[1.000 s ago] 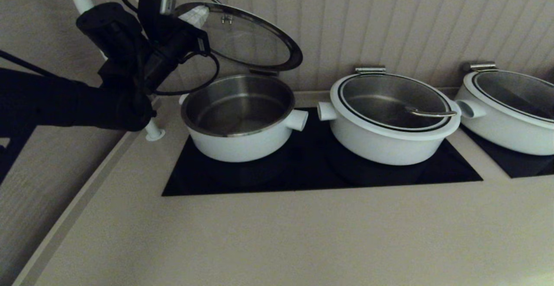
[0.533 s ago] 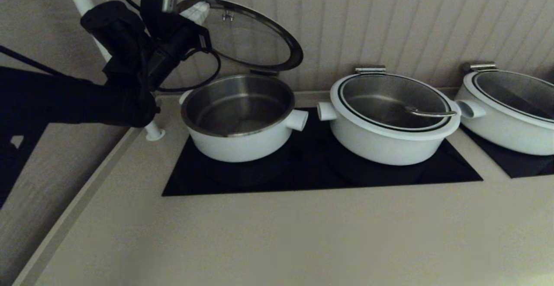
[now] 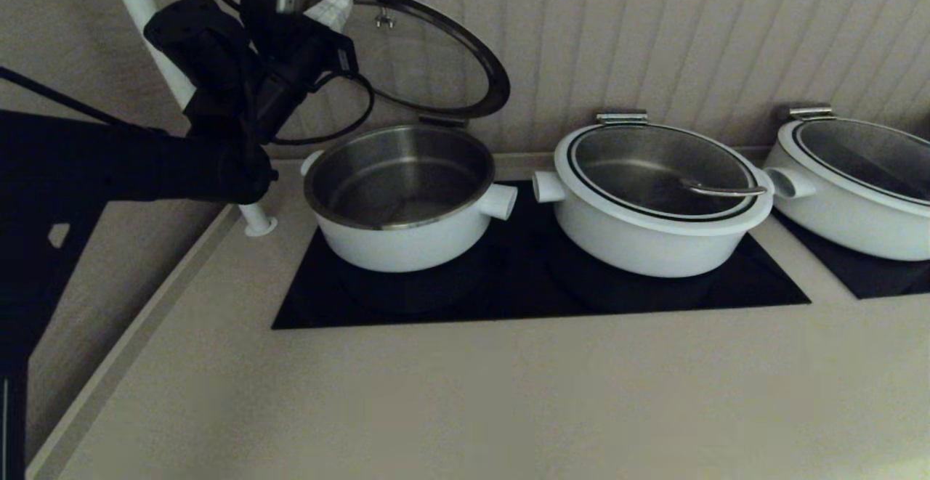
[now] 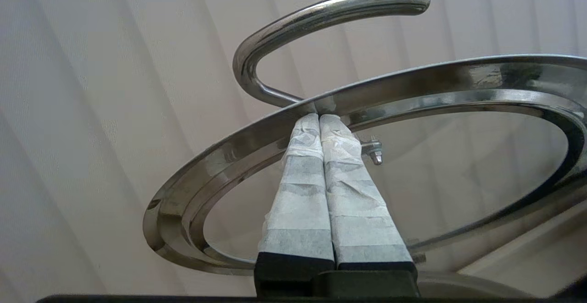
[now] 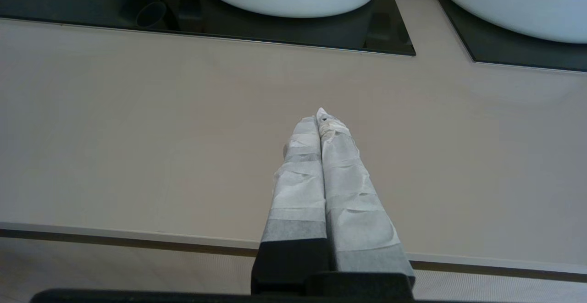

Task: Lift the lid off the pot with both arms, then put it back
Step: Open the pot lid completely

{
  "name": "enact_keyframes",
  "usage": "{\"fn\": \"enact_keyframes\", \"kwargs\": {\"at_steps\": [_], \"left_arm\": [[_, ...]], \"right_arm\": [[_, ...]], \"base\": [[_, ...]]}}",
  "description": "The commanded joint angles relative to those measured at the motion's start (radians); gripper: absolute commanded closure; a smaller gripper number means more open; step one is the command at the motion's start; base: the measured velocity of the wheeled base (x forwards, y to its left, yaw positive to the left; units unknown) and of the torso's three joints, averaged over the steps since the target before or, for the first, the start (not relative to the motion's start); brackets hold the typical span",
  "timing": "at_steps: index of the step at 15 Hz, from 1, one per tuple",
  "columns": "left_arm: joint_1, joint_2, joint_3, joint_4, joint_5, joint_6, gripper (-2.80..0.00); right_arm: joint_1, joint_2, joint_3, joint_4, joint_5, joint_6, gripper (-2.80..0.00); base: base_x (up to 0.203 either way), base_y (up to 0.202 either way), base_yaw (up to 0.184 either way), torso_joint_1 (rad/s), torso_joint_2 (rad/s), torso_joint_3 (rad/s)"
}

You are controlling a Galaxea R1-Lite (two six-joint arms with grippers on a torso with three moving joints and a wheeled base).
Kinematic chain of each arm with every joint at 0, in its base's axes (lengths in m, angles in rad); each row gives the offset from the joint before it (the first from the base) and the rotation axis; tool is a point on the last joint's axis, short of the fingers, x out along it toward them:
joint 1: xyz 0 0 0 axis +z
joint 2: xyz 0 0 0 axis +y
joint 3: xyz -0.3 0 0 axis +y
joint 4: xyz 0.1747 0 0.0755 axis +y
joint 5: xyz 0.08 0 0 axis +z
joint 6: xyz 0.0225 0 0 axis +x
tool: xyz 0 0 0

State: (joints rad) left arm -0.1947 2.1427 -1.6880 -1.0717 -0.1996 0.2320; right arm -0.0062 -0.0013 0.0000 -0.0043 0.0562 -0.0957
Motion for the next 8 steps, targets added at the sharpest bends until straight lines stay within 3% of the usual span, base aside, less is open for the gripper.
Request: {"fn": "enact_keyframes", "kwargs": {"at_steps": [1, 8], "left_arm": [[0.000, 0.032, -0.051, -0.005, 0.001, 0.001, 0.00], [0.001, 0.027, -0.050, -0.008, 0.005, 0.001, 0.00]], "right_arm": [[0.000, 0.001, 0.000, 0.000, 0.001, -0.001, 0.00], [0.000, 0.001, 0.000, 0.000, 0.001, -0.001, 0.00]], "base": [[0.000, 0.000, 0.000, 0.000, 0.00, 0.000], [0.000, 0.000, 0.000, 0.000, 0.00, 0.000]]}}
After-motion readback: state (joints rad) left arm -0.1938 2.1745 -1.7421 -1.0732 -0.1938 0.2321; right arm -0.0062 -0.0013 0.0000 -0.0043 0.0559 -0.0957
